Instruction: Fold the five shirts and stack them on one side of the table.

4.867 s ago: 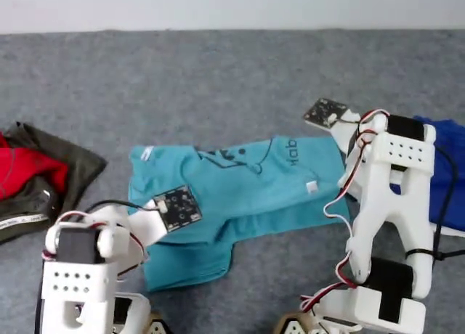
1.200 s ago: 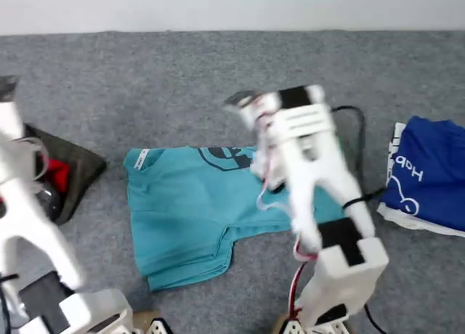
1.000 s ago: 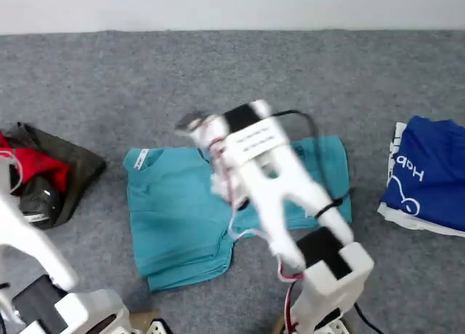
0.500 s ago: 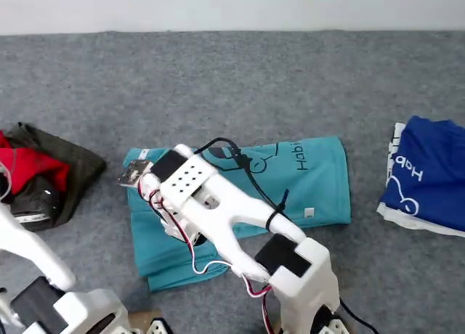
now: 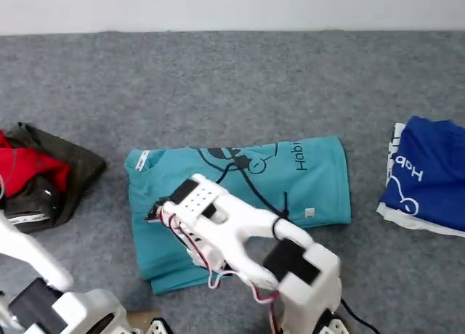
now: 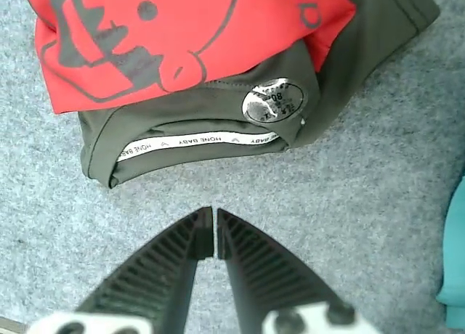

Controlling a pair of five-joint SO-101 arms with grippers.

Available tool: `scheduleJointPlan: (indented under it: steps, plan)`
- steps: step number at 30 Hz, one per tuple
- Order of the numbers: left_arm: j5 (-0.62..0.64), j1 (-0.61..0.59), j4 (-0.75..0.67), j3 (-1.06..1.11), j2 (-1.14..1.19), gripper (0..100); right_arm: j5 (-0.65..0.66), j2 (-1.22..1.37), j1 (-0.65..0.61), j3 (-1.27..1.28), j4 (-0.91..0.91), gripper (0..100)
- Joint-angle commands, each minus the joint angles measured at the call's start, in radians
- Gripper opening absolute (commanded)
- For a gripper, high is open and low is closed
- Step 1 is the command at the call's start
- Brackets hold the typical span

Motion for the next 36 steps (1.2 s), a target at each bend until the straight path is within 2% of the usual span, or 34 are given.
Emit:
scheduleJointPlan:
  steps: [1, 5, 10, 12, 23, 29, 36]
  plan:
    - [-0.009, 0.000, 0.011, -0.016, -0.052, 2, 0.031, -0.168, -0.005, 0.005, -0.005, 0.9]
    - [-0.009, 0.002, 0.008, -0.016, -0.052, 2, 0.035, -0.239, -0.010, -0.018, -0.050, 2.1]
    - [-0.009, 0.002, 0.009, -0.016, -0.052, 2, 0.035, -0.180, -0.012, -0.064, -0.054, 16.9]
    - [-0.009, 0.002, 0.009, -0.016, -0.052, 2, 0.035, -0.142, -0.012, -0.081, -0.056, 19.0]
    - [-0.009, 0.002, 0.009, -0.016, -0.052, 2, 0.035, 0.045, -0.102, -0.169, -0.058, 18.8]
    - [-0.009, 0.002, 0.009, -0.001, -0.052, 2, 0.061, 0.102, -0.081, -0.169, -0.094, 5.1]
    - [-0.009, 0.002, 0.005, 0.047, -0.054, 2, 0.066, 0.033, -0.013, -0.166, -0.087, 1.3]
